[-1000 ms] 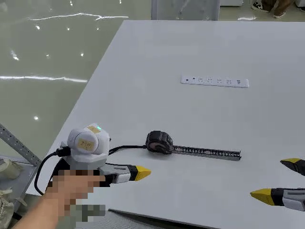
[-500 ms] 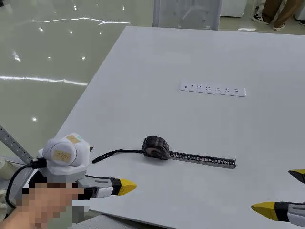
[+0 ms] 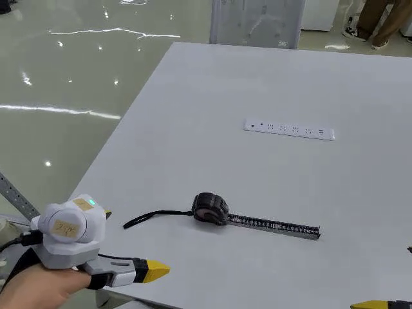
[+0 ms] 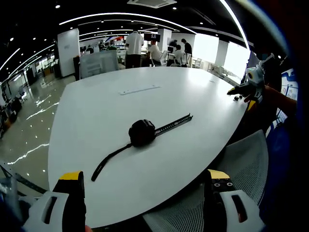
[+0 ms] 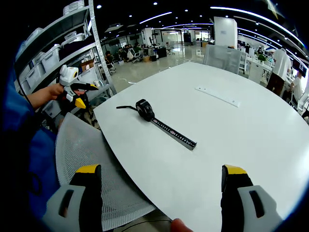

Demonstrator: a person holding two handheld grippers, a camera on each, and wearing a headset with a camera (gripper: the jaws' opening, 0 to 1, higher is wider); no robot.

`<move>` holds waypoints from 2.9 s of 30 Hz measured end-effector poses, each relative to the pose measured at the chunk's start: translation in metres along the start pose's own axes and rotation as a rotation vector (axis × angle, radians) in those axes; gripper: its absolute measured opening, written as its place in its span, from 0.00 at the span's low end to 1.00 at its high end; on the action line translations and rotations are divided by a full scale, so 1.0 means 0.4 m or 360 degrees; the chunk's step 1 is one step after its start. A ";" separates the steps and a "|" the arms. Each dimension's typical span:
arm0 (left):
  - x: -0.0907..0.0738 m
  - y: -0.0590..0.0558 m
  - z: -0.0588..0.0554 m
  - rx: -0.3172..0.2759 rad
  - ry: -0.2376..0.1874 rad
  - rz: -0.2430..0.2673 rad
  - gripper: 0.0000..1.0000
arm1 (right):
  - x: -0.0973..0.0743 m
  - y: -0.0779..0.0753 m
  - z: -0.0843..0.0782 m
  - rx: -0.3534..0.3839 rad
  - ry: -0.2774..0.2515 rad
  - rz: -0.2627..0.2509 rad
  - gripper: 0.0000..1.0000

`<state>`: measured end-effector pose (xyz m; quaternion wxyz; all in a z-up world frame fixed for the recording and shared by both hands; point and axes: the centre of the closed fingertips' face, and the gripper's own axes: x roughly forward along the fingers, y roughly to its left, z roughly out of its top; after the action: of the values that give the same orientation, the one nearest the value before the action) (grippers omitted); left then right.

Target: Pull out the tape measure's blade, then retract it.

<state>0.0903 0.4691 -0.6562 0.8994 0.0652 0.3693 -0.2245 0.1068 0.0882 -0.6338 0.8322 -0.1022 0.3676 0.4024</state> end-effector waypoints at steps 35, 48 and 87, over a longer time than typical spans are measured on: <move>0.058 -0.024 0.005 -0.0037 0.0011 -0.0033 0.97 | 0.024 -0.008 -0.009 -0.0002 0.0031 0.0007 1.00; 0.138 -0.038 0.033 -0.0102 -0.0014 0.0036 0.97 | 0.096 -0.012 -0.022 -0.0053 0.0094 0.0077 0.98; 0.344 -0.014 0.088 -0.0421 -0.0009 0.0140 0.94 | 0.300 -0.081 -0.012 -0.0206 0.0269 0.0196 0.91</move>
<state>0.1965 0.4051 -0.7261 0.9102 -0.0386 0.3900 -0.1343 0.1771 0.1362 -0.7246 0.7636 -0.1664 0.4153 0.4655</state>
